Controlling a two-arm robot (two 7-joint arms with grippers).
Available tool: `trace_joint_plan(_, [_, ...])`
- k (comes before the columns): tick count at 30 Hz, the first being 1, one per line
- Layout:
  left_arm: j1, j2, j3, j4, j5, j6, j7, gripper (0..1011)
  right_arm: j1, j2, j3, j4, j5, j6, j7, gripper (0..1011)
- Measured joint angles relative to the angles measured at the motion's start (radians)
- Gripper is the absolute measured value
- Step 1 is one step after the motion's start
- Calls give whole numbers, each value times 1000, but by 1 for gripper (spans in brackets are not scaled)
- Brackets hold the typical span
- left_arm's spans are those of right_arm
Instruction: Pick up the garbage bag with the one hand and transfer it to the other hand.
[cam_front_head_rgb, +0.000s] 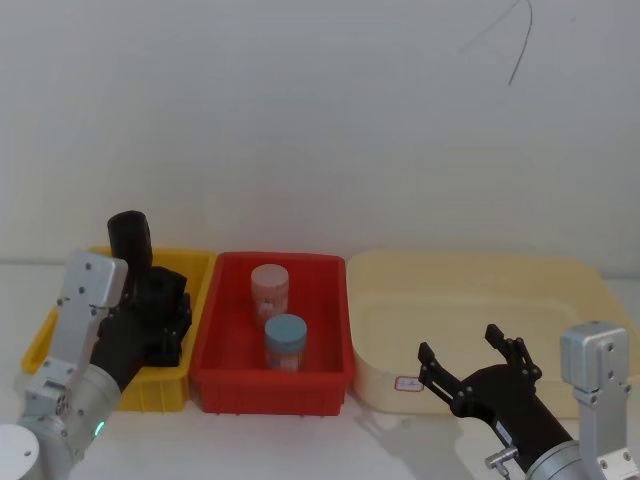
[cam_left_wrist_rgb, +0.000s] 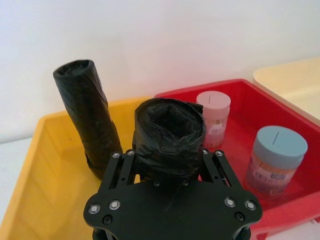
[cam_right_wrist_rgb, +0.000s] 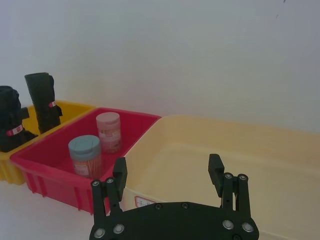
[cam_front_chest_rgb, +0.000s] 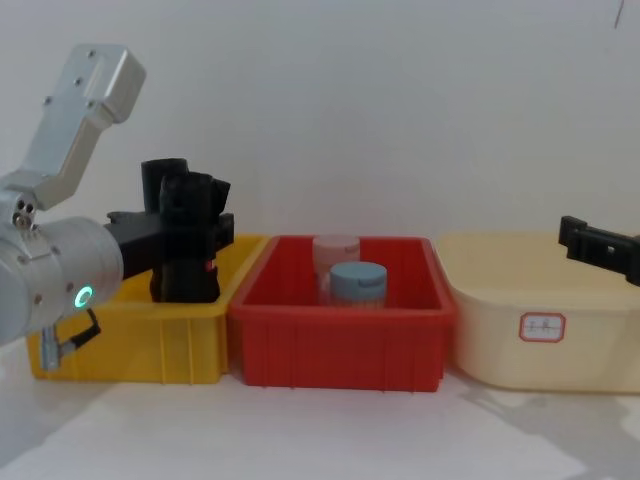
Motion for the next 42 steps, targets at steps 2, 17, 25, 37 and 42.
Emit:
trace_joint_plan(2, [-4,-3,-2,2,1,-1,0,498,0,0,0,0,0,0,0,1002])
trace_joint_plan(17, [-35,-10,-35,-64,-40,2,-63,396,0,0,0,0,0,0,0,1001])
trace_joint_plan(25, [-60,-12,-50,-124,-109,19,-137,370,0,0,0,0,0,0,0,1001])
trace_joint_plan(37, [-113,-37,-32,-150,-208,62,-241,370,0,0,0,0,0,0,0,1001])
trace_joint_plan(42, [-135,-50,-12,-137,-237,76,-282,370,0,0,0,0,0,0,0,1001])
